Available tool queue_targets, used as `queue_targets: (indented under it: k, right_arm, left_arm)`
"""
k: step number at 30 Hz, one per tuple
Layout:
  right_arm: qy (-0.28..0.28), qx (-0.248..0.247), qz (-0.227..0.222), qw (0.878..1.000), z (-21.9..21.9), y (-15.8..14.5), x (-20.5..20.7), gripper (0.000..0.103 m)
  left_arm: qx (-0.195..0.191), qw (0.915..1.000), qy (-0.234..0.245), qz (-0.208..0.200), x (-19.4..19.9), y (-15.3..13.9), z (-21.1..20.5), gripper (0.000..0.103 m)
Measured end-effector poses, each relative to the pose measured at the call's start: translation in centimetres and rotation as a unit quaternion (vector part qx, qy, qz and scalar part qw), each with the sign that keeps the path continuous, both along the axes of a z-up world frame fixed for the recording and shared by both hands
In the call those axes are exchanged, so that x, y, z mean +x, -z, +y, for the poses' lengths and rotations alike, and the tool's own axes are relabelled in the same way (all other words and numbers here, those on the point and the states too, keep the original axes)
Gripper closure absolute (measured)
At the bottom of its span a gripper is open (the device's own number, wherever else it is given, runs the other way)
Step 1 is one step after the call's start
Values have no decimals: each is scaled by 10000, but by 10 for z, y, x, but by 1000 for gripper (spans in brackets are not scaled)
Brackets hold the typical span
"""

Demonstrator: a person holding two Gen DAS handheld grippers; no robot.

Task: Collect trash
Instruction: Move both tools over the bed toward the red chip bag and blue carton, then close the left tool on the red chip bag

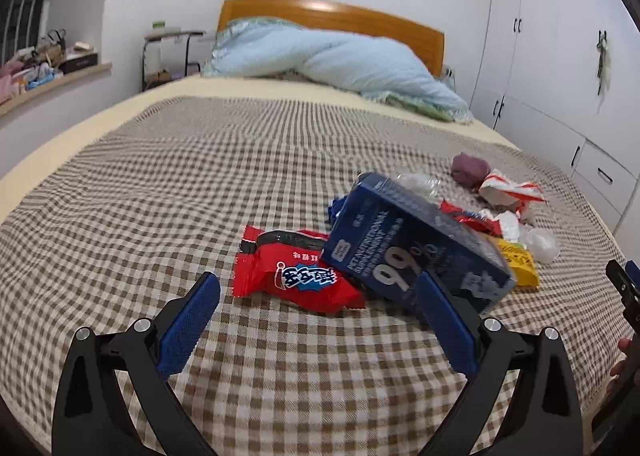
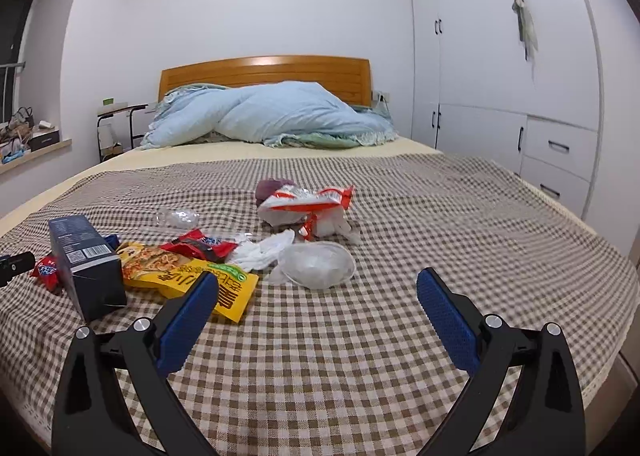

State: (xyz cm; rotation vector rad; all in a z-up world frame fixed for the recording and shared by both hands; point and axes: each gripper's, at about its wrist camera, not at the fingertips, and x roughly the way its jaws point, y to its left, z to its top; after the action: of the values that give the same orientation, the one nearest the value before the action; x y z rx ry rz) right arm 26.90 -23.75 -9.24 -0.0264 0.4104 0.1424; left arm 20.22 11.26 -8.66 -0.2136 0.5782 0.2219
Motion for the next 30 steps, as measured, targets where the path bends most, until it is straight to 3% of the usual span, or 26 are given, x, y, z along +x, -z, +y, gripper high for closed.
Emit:
queue_targets:
  k: [11,18,20,26,30]
  right_arm:
    - [143,38,160,9998,12,9,3,8]
    - [93,86,234,9996,15,14,5,8]
    - [83,75,246,9996,15,15,4,8]
    - [81,-43,290,9995,16,20,2,8]
    - [72,-79,317,9994,17,22,1,8]
  left_arm:
    - [364,9947,-116,958,49,23,11,8]
    - [53,9952,55,975,51,28,15,49]
    - [-14,9955,76,944,49,28,15,56]
    - [-366,9953,88,895,45,29,20,95]
    - [-443,9966,19,695,33,20,24,97]
